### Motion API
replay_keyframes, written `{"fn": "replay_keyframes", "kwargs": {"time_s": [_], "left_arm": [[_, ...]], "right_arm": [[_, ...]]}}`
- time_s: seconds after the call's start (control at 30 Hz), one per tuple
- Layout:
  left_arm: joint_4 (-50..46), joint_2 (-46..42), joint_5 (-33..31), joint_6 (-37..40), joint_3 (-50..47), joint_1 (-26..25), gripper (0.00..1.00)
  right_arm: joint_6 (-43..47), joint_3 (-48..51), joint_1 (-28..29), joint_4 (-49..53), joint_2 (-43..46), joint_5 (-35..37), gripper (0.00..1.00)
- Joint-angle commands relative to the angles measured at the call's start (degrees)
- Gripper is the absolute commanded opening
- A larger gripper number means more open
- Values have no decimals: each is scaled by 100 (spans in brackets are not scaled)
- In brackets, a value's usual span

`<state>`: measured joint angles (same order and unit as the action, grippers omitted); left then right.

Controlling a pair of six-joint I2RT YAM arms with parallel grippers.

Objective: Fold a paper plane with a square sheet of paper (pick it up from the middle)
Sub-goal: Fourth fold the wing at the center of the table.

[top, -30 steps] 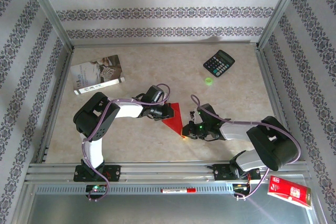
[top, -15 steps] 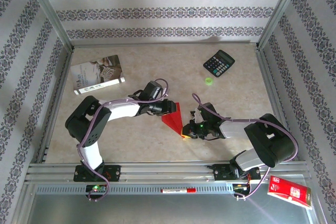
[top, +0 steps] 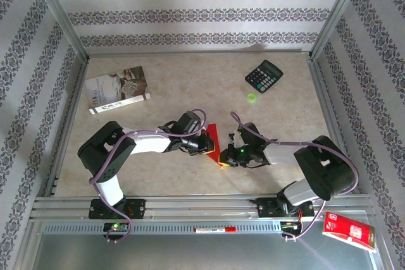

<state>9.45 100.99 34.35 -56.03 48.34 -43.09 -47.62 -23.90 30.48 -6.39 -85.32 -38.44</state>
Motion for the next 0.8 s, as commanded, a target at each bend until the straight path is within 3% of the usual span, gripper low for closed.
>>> {"fn": "replay_keyframes", "kwargs": {"time_s": [0.0, 0.5, 0.77], "left_arm": [[377, 125, 144, -254, -61, -144, 0], [316, 655, -9, -234, 36, -192, 0], [-168, 681, -206, 82, 247, -16, 0]], "right_arm": [[165, 224, 81, 851, -591, 1077, 0], [213, 171, 83, 1107, -657, 1179, 0], [323, 26, 151, 1593, -839, 1348, 0]]}}
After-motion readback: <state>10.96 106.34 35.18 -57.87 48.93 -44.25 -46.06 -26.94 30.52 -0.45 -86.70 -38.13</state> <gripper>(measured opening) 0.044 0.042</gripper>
